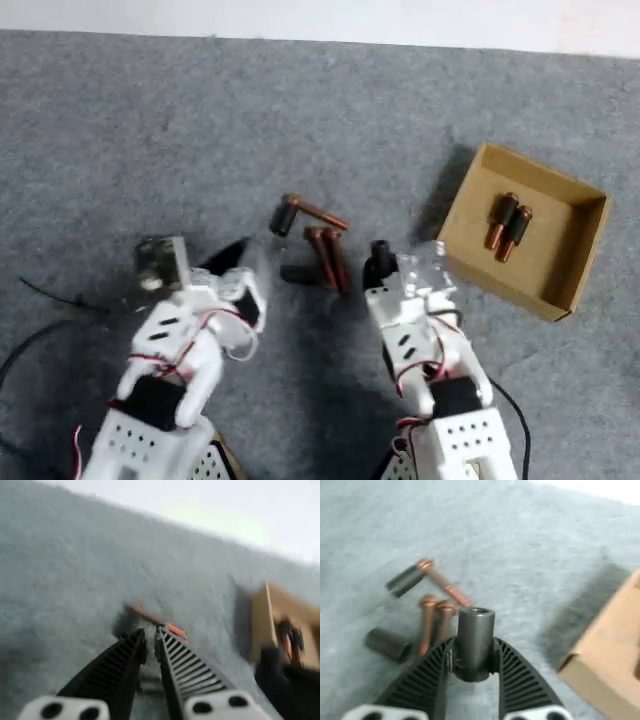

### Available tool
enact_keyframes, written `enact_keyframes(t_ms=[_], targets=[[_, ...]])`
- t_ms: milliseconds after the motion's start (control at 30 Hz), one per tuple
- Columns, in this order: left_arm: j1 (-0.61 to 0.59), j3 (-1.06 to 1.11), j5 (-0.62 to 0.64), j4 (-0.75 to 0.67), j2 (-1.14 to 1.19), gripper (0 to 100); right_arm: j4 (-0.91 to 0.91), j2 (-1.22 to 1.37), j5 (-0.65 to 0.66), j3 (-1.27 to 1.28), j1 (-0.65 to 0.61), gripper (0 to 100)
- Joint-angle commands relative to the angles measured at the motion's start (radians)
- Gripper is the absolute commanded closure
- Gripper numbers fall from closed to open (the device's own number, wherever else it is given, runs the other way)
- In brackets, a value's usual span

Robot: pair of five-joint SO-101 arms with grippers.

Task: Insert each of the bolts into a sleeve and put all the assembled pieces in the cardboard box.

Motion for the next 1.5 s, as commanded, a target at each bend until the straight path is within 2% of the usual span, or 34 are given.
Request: enact_keyframes(t_ms=[0,100,200,267,367,467,1000,1133,1233,1467], targets=[[0.045,-0.166,-0.006,-0.120,0.341,95,-0.019,-0.142,0.011,0.035,0.064,99.5],[0.056,-0.292,-0.006,-0.215,0.642,95,0.008,-0.216,0.011,0.065,0.107,99.5],[0.102,-0.424,-0.006,-0.218,0.924,93,0.067,-0.272,0.012,0.073,0.134,99.5],[0.116,-0.512,-0.006,-0.218,1.089,89,0.071,-0.292,0.012,0.088,0.136,99.5],[0.120,-0.642,-0.005,-0.216,1.288,82,0.071,-0.326,0.012,0.114,0.136,99.5],[0.114,-0.727,0.060,-0.216,1.403,82,0.071,-0.329,0.012,0.119,0.136,99.5],[0.065,-0.923,0.069,-0.213,1.695,83,0.074,-0.329,0.012,0.122,0.131,99.5],[0.064,-0.980,0.074,-0.063,1.705,83,0.074,-0.329,0.012,0.122,0.131,99.5],[0.038,-1.040,0.132,0.064,1.710,83,0.074,-0.329,0.012,0.122,0.131,99.5],[0.013,-1.052,0.143,0.086,1.713,83,0.074,-0.329,0.012,0.122,0.131,99.5]])
